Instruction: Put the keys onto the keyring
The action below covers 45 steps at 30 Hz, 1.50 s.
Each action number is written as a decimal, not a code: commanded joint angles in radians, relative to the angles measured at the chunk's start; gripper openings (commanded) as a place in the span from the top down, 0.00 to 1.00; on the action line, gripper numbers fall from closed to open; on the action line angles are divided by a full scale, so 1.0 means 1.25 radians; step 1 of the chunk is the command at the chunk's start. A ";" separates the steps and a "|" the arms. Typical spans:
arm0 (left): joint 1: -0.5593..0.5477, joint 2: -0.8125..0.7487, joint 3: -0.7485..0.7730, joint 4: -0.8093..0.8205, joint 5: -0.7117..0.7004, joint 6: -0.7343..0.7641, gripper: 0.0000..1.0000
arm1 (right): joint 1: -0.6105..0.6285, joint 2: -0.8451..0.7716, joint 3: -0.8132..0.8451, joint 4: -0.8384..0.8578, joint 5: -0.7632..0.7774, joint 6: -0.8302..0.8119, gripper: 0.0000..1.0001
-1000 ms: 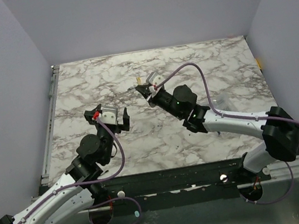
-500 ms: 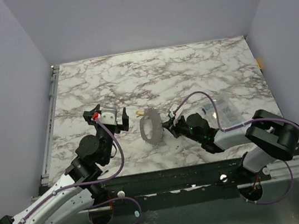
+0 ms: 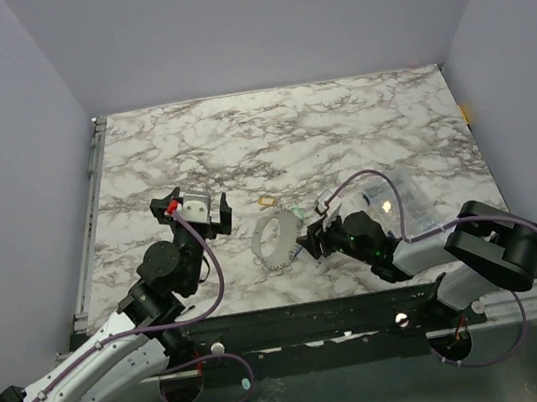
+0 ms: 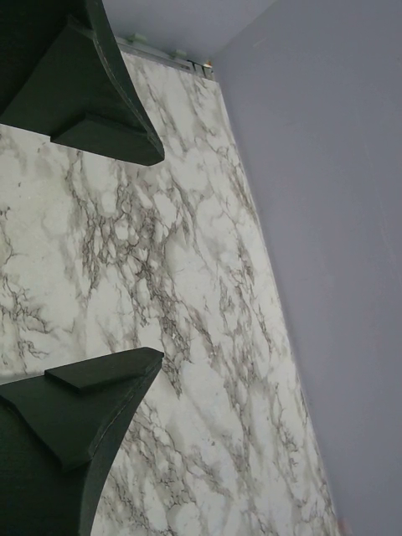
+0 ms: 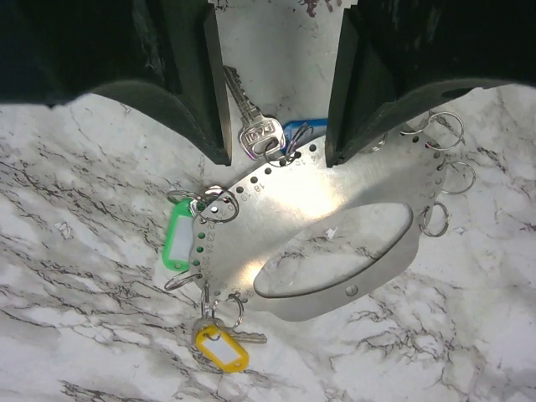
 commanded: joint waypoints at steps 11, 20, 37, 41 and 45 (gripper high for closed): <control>0.012 0.020 0.001 0.001 0.004 -0.013 0.01 | 0.004 -0.168 0.229 -0.590 0.254 0.221 0.35; 0.014 0.078 0.015 -0.036 0.072 -0.035 0.01 | 0.005 0.023 0.444 -0.814 0.156 0.270 0.38; 0.094 0.267 0.078 -0.125 0.257 -0.108 0.02 | -0.025 0.274 0.667 -0.952 0.082 0.235 0.37; 0.122 0.285 0.081 -0.124 0.274 -0.117 0.02 | -0.086 0.322 0.699 -0.878 -0.052 0.166 0.37; 0.148 0.297 0.080 -0.120 0.276 -0.115 0.02 | -0.093 0.377 0.774 -0.776 -0.117 0.037 0.36</control>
